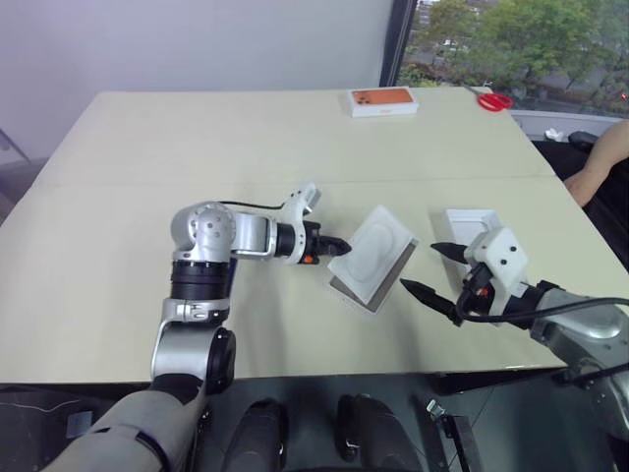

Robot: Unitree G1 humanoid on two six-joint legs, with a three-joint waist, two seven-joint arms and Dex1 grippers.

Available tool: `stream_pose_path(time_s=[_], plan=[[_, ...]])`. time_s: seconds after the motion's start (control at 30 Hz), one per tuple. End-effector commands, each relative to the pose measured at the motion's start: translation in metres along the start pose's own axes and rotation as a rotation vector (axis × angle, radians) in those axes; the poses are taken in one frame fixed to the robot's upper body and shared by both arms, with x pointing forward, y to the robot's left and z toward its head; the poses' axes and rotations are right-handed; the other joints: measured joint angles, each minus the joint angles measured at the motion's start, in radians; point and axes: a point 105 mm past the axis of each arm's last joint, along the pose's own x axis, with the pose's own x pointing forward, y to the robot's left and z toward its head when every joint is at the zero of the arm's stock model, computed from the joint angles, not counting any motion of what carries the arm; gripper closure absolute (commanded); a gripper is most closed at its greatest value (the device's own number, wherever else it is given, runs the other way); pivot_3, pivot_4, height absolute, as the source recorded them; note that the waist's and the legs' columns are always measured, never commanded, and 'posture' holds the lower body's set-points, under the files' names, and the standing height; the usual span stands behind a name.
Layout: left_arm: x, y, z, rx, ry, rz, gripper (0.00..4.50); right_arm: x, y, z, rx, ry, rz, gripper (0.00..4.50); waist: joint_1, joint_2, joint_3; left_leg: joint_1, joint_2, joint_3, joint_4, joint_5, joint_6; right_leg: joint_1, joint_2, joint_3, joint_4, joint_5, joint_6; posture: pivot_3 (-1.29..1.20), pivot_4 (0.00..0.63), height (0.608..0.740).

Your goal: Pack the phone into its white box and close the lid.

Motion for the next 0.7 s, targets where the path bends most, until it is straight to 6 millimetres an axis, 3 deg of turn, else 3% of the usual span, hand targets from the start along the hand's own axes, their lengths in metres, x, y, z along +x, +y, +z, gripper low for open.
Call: stream_pose_path(time_s=[0.03, 0.4, 0.7], plan=[[-0.001, -0.009, 0.005, 0.039, -0.011, -0.016, 4.34, -0.003, -0.003, 0.009, -0.036, -0.033, -0.019, 0.00, 0.000, 0.000, 0.000, 0.000, 0.000, 0.000, 0.000, 0.000, 0.000, 0.000, 0.000, 0.000, 0.000, 0.000, 0.000, 0.00, 0.150, 0.740], [0.003, -0.010, -0.002, 0.045, 0.029, -0.017, 4.34, -0.003, -0.003, 0.009, -0.035, -0.038, -0.020, 0.00, 0.000, 0.000, 0.000, 0.000, 0.000, 0.000, 0.000, 0.000, 0.000, 0.000, 0.000, 0.000, 0.000, 0.000, 0.000, 0.00, 0.150, 0.740], [-0.009, -0.007, -0.008, 0.070, 0.049, -0.034, 0.03, 0.000, -0.002, 0.011, -0.035, -0.043, -0.013, 0.00, -0.001, 0.000, 0.000, 0.000, 0.000, 0.000, 0.000, 0.000, 0.000, 0.000, 0.000, 0.000, 0.000, 0.000, 0.000, 0.00, 0.150, 0.740]])
